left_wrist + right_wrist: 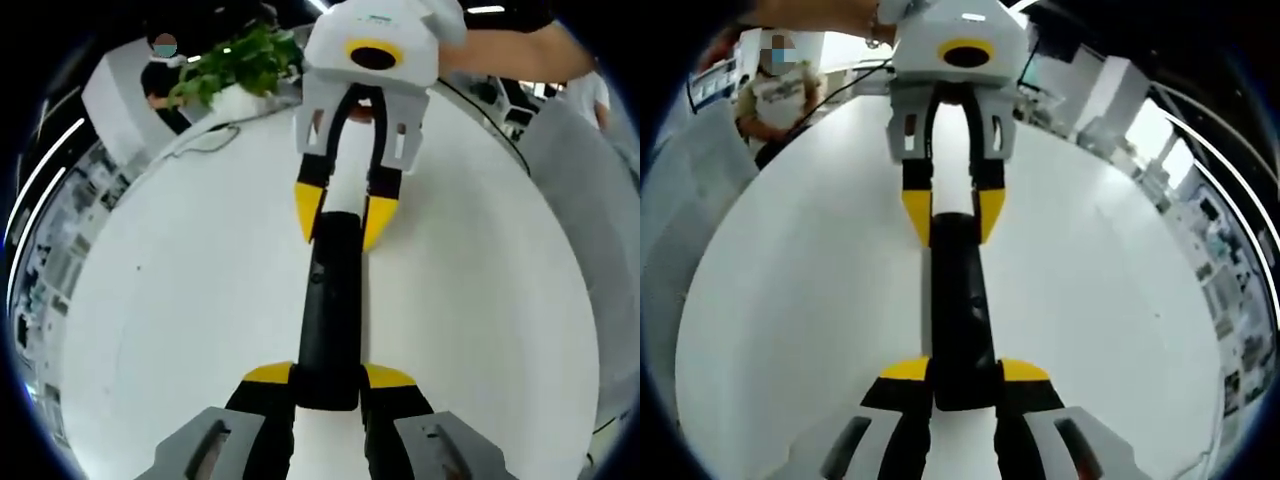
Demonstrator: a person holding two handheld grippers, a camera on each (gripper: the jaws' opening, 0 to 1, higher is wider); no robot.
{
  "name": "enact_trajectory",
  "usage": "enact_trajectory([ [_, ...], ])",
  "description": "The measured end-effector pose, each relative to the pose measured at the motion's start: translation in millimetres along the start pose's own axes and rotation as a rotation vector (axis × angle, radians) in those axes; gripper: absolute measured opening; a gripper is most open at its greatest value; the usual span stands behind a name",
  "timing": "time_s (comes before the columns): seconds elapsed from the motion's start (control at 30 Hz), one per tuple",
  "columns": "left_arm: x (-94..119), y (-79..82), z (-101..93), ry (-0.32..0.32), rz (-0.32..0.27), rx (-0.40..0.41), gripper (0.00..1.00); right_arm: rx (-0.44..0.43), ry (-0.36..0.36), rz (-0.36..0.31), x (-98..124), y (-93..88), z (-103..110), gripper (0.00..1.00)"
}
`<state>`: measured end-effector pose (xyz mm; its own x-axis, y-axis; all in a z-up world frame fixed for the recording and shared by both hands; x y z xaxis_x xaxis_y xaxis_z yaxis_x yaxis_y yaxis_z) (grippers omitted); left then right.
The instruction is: Press the specified remote control buttons in sequence, fully releasing each button before pressing the next.
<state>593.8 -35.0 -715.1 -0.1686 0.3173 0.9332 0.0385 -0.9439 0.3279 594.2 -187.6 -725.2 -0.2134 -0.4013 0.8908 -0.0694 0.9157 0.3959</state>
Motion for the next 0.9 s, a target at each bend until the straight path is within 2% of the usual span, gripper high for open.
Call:
enact_trajectory([
  [0.4,-3.0,-2.1,1.7,-0.013,-0.005,0.017,0.24,-0.024,0.022,-0.019,0.1,-1.0,-3.4,0.21],
  [0.9,-4.9,-6.1,7.6,-0.065,-0.016,0.064,0.24,-0.029,0.071,-0.008,-1.6,0.2,-6.5,0.21],
])
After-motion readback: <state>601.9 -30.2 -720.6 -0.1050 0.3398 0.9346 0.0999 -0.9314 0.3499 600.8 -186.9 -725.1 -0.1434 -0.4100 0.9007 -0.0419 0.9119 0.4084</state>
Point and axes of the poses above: the point that each gripper's makers call its tool centre point, and the gripper's own axes: x roughly backward along the fingers, z roughly to its left, y roughly out of its top, the point moved 7 cm from there along x, roughly backward along the fingers, and after that the axes turned 12 degrees about z, right-handed, at the moved point
